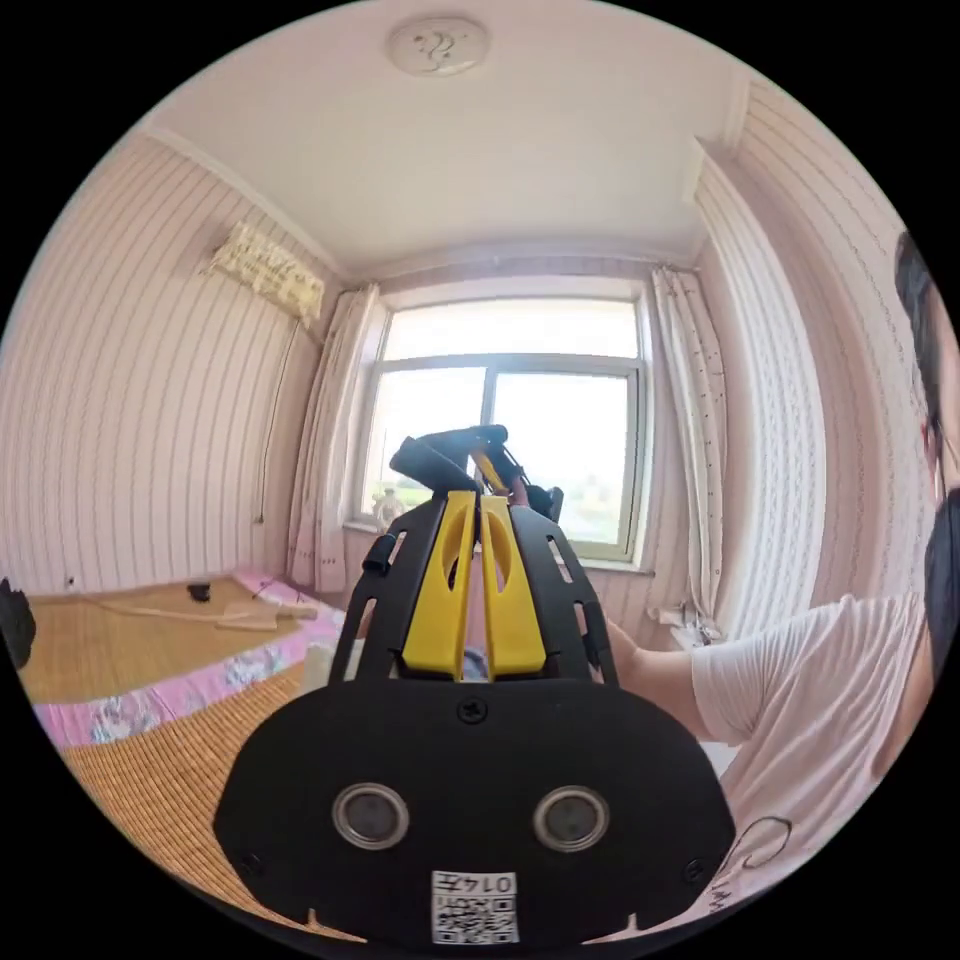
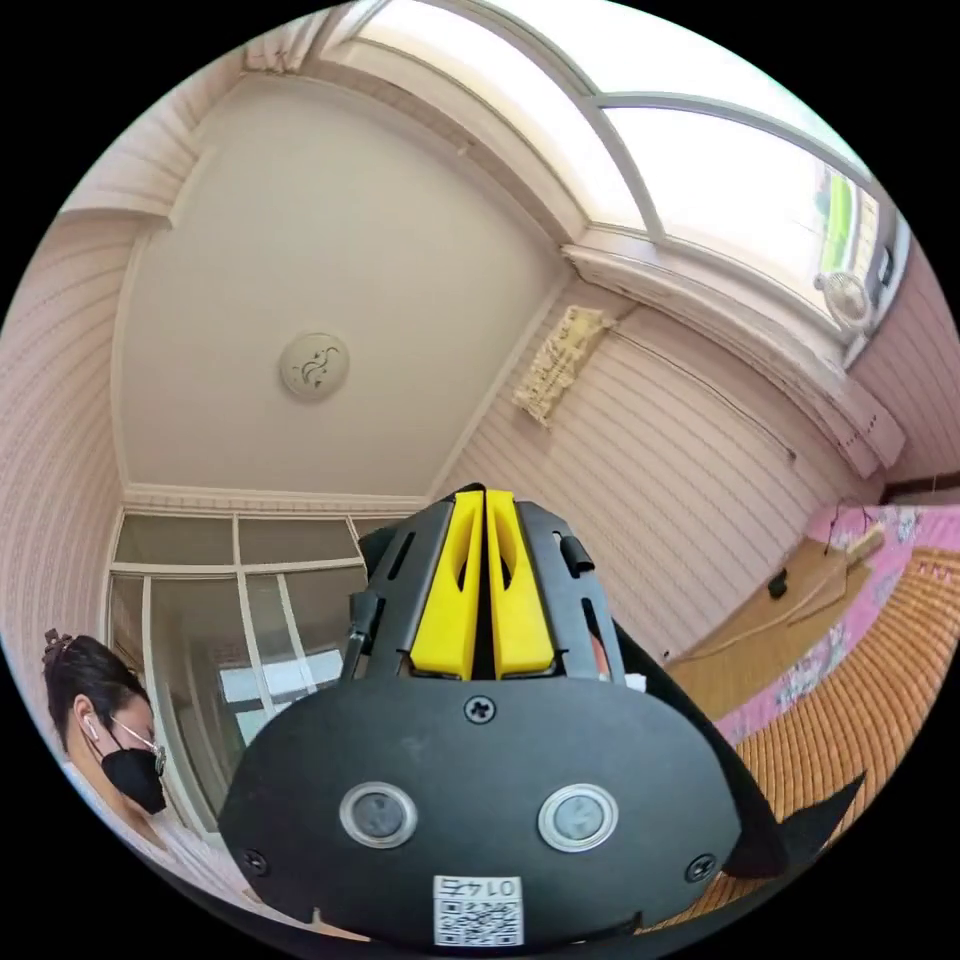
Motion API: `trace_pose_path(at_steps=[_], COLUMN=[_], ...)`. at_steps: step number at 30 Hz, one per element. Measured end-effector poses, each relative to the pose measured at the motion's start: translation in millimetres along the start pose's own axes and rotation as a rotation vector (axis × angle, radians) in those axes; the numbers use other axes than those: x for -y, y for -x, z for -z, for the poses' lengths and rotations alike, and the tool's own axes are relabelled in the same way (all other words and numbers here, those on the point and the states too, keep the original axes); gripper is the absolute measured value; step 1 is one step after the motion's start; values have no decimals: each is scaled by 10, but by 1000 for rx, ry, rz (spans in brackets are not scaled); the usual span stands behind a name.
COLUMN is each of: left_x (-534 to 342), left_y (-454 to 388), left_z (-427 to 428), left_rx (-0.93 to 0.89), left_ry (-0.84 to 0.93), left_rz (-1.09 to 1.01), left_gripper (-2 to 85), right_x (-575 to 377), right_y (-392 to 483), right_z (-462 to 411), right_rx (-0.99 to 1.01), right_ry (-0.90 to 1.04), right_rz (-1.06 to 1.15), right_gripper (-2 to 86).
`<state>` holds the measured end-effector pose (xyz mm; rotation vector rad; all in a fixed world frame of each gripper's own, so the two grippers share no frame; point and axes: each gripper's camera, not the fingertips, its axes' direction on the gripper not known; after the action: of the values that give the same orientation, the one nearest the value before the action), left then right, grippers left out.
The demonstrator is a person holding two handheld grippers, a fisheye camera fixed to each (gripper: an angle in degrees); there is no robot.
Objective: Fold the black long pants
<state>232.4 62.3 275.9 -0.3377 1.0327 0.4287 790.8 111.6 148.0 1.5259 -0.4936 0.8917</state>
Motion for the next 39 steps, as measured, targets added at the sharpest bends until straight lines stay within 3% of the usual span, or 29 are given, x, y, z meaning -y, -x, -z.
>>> trace_pose_path(at_steps=[3,7,10,13,16,17,20,23,29,35,39], left_x=[711,858,415,-413,-1465,-1898,-2746,-3199,-3213,-2657,-2542], left_y=[-215,-267,25,348,729,873,1038,1106,1319,1477,1610], left_z=[284,726,1031,1311,1550,1616,1686,1864,2470,2885,3170], left_rx=[18,171,276,483,637,662,768,777,806,835,1031], left_ry=[-183,-256,-188,-59,109,192,458,573,364,106,60], left_rz=[-119,-225,-134,16,312,441,554,645,761,615,514], left_gripper=[-10,-10,-10,-10,-10,-10,-10,-10,-10,-10,-10], right_x=[710,664,-15,-1140,-2494,-3032,-4211,-4941,-4963,-4830,-5392], right_y=[920,1762,1776,1173,198,-266,-1122,-1411,-1326,-491,199], right_z=[-724,-1443,-2160,-2838,-3123,-3087,-2630,-2227,-2574,-3966,-4666], right_rx=[136,196,198,139,39,23,-64,-155,-91,121,229], right_ry=[4,83,314,645,956,1059,1145,1248,1234,1246,1370], right_rz=[200,454,544,531,401,219,-244,-406,-350,-76,145], right_gripper=[-3,-3,-3,-4,-3,-3,-2,-2,-2,-2,0])
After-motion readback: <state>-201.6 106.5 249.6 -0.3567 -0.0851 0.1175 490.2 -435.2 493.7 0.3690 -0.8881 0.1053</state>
